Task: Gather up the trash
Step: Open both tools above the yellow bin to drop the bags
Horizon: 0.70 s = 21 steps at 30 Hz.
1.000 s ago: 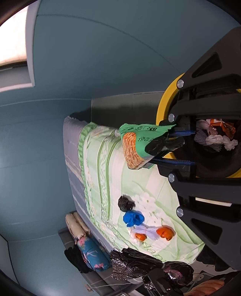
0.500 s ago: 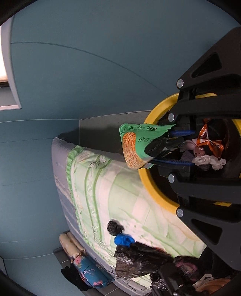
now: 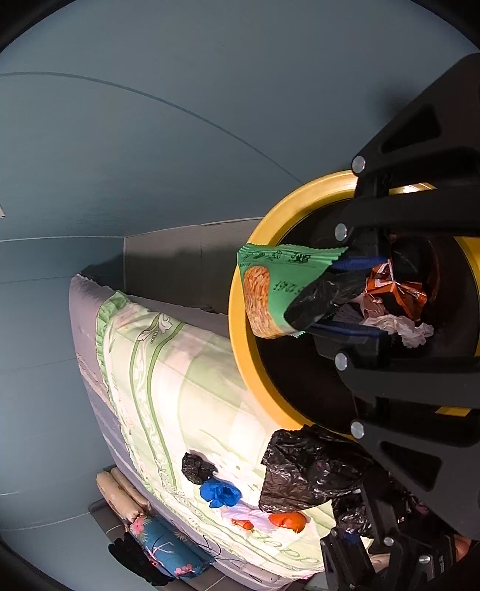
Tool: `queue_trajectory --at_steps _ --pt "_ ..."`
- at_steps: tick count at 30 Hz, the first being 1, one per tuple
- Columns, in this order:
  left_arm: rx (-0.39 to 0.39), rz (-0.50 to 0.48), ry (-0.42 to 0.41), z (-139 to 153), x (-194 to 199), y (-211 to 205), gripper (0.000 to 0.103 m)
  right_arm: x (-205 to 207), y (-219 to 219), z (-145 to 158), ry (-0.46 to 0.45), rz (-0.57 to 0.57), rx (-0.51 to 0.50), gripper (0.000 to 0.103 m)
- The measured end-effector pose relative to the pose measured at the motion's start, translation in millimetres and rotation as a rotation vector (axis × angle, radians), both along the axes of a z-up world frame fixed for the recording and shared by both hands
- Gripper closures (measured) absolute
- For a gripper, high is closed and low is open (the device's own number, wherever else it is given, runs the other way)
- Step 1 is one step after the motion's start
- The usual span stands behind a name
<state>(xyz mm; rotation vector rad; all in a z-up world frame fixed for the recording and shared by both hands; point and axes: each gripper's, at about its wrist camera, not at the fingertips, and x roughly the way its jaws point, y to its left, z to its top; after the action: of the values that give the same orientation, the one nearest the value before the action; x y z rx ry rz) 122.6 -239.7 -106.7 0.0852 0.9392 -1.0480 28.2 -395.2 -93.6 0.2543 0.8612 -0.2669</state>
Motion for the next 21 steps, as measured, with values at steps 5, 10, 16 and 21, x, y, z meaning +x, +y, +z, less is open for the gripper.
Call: queue_trajectory --at_steps 5,10,16,21 --pt "-0.016 0.008 -0.001 -0.1 1.9 3.4 0.068 -0.1 -4.0 -0.4 -0.002 -0.011 0.012 0.068" --pt "-0.036 0.033 0.001 4.4 4.5 12.8 0.049 -1.9 -9.1 1.6 -0.008 -0.033 0.016 0.061" --pt "-0.05 0.076 -0.01 10.6 9.6 24.1 0.041 -5.5 -12.6 8.4 -0.032 -0.058 0.016 0.054" --pt "-0.061 0.13 -0.038 18.1 16.5 38.3 0.035 -6.8 -12.5 18.2 -0.082 -0.071 0.005 0.048"
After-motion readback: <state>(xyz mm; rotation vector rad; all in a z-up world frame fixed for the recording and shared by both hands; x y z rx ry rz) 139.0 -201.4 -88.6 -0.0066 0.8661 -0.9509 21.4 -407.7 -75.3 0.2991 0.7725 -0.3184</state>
